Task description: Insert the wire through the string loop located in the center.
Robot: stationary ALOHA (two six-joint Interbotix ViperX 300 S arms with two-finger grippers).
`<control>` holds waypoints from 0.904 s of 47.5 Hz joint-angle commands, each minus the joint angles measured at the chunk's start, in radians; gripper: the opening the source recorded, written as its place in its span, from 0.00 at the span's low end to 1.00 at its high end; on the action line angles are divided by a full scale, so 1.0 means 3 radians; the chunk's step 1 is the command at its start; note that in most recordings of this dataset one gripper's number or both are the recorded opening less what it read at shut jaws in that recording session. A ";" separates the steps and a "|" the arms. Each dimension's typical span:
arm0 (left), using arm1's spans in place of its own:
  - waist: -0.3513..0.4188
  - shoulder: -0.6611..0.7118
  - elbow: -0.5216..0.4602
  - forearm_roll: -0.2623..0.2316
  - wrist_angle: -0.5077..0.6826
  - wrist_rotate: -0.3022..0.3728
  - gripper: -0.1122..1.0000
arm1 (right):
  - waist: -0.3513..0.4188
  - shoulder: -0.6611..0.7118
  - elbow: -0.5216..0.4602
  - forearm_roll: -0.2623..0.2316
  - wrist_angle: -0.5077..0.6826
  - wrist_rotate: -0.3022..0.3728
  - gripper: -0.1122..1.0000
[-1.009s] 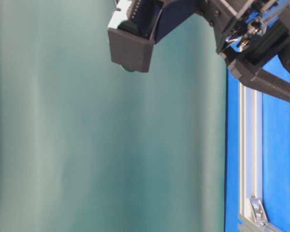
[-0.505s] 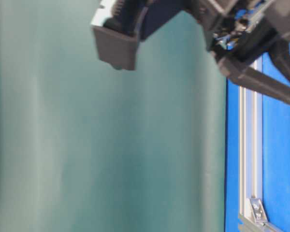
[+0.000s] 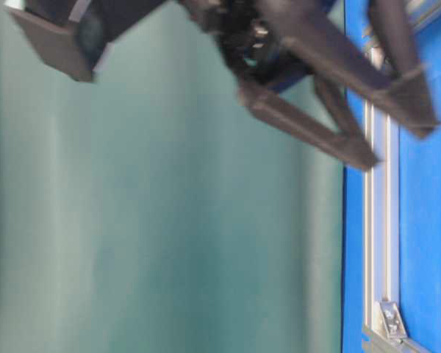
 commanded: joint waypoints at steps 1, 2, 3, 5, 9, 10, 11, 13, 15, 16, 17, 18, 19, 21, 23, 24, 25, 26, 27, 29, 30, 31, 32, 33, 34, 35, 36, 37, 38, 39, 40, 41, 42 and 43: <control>0.0020 -0.0061 -0.0061 0.0010 -0.0005 0.0005 0.88 | 0.0005 -0.0143 -0.0026 -0.0020 -0.0010 0.0000 0.82; 0.0020 -0.0077 -0.0066 0.0010 -0.0005 0.0010 0.88 | 0.0005 -0.0153 -0.0020 -0.0026 -0.0010 0.0000 0.82; 0.0020 -0.0082 -0.0061 0.0010 -0.0005 0.0010 0.88 | 0.0000 -0.0159 -0.0020 -0.0026 -0.0010 -0.0005 0.82; 0.0020 -0.0092 -0.0061 0.0010 -0.0005 0.0010 0.88 | 0.0000 -0.0164 -0.0020 -0.0031 -0.0010 0.0000 0.82; 0.0020 -0.0092 -0.0061 0.0010 -0.0005 0.0010 0.88 | 0.0000 -0.0164 -0.0020 -0.0031 -0.0010 -0.0005 0.82; 0.0020 -0.0087 -0.0061 0.0010 -0.0005 0.0010 0.88 | -0.0005 -0.0164 -0.0020 -0.0031 -0.0010 -0.0005 0.82; 0.0020 -0.0082 -0.0061 0.0010 -0.0005 0.0010 0.88 | -0.0005 -0.0164 -0.0020 -0.0031 -0.0010 -0.0005 0.82; 0.0020 -0.0072 -0.0061 0.0010 -0.0005 0.0010 0.88 | -0.0010 -0.0164 -0.0020 -0.0031 -0.0010 -0.0005 0.82; 0.0020 -0.0066 -0.0066 0.0010 -0.0005 0.0010 0.88 | -0.0005 -0.0164 -0.0020 -0.0031 -0.0010 -0.0005 0.82; 0.0020 -0.0061 -0.0066 0.0010 -0.0005 0.0010 0.88 | -0.0005 -0.0169 -0.0020 -0.0031 -0.0010 -0.0005 0.82; 0.0020 -0.0061 -0.0072 0.0010 -0.0005 0.0010 0.88 | -0.0005 -0.0164 -0.0020 -0.0031 -0.0010 -0.0005 0.82; 0.0020 -0.0061 -0.0066 0.0010 -0.0005 0.0015 0.88 | -0.0005 -0.0164 -0.0020 -0.0031 -0.0010 -0.0005 0.82; 0.0020 -0.0061 -0.0066 0.0010 -0.0005 0.0015 0.88 | -0.0005 -0.0164 -0.0020 -0.0031 -0.0010 -0.0005 0.82; 0.0020 -0.0061 -0.0066 0.0005 -0.0005 0.0015 0.88 | -0.0010 -0.0169 -0.0020 -0.0031 -0.0010 -0.0005 0.82; 0.0020 -0.0061 -0.0066 0.0010 -0.0005 0.0015 0.88 | -0.0005 -0.0164 -0.0020 -0.0031 -0.0010 0.0000 0.82; 0.0020 -0.0061 -0.0066 0.0010 -0.0005 0.0015 0.88 | -0.0005 -0.0169 -0.0020 -0.0031 -0.0010 0.0000 0.82; 0.0020 -0.0066 -0.0066 0.0005 -0.0005 0.0015 0.88 | -0.0005 -0.0164 -0.0020 -0.0031 -0.0010 -0.0005 0.82; 0.0020 -0.0061 -0.0066 0.0010 -0.0005 0.0010 0.88 | -0.0005 -0.0164 -0.0020 -0.0031 -0.0010 0.0000 0.82; 0.0020 -0.0061 -0.0066 0.0010 -0.0005 0.0015 0.88 | -0.0005 -0.0164 -0.0020 -0.0031 -0.0010 -0.0005 0.82; 0.0020 -0.0061 -0.0066 0.0010 -0.0005 0.0010 0.88 | -0.0005 -0.0164 -0.0020 -0.0031 -0.0010 -0.0005 0.82; 0.0020 -0.0061 -0.0066 0.0010 -0.0005 0.0010 0.88 | -0.0005 -0.0164 -0.0020 -0.0031 -0.0010 -0.0005 0.82; 0.0020 -0.0061 -0.0066 0.0010 -0.0005 0.0015 0.88 | -0.0005 -0.0164 -0.0015 -0.0031 -0.0010 -0.0005 0.82; 0.0020 -0.0061 -0.0066 0.0010 -0.0005 0.0010 0.88 | -0.0005 -0.0164 -0.0020 -0.0031 -0.0010 -0.0005 0.82; 0.0020 -0.0061 -0.0066 0.0010 -0.0005 0.0010 0.88 | -0.0010 -0.0164 -0.0020 -0.0031 -0.0010 -0.0005 0.82; 0.0020 -0.0061 -0.0066 0.0005 -0.0005 0.0015 0.88 | -0.0010 -0.0164 -0.0020 -0.0031 -0.0010 -0.0005 0.82; 0.0020 -0.0061 -0.0066 0.0010 -0.0005 0.0010 0.88 | -0.0005 -0.0164 -0.0020 -0.0031 -0.0010 -0.0005 0.82; 0.0020 -0.0061 -0.0066 0.0005 -0.0005 0.0010 0.88 | -0.0005 -0.0164 -0.0020 -0.0031 -0.0010 -0.0005 0.82; 0.0020 -0.0061 -0.0066 0.0010 -0.0005 0.0010 0.88 | -0.0005 -0.0169 -0.0020 -0.0031 -0.0010 -0.0005 0.82; 0.0020 -0.0061 -0.0066 0.0010 -0.0005 0.0010 0.88 | -0.0005 -0.0164 -0.0020 -0.0031 -0.0010 -0.0005 0.82; 0.0020 -0.0061 -0.0066 0.0010 -0.0005 0.0010 0.88 | -0.0005 -0.0164 -0.0020 -0.0031 -0.0010 0.0000 0.82; 0.0020 -0.0061 -0.0066 0.0010 -0.0005 0.0010 0.88 | -0.0005 -0.0164 -0.0020 -0.0031 -0.0010 -0.0005 0.82; 0.0020 -0.0061 -0.0066 0.0005 -0.0005 0.0010 0.88 | -0.0005 -0.0164 -0.0020 -0.0031 -0.0010 -0.0005 0.82; 0.0020 -0.0061 -0.0066 0.0010 -0.0005 0.0010 0.88 | -0.0005 -0.0164 -0.0020 -0.0031 -0.0010 0.0000 0.82; 0.0020 -0.0061 -0.0066 0.0010 -0.0005 0.0010 0.88 | -0.0005 -0.0164 -0.0020 -0.0031 -0.0010 0.0000 0.82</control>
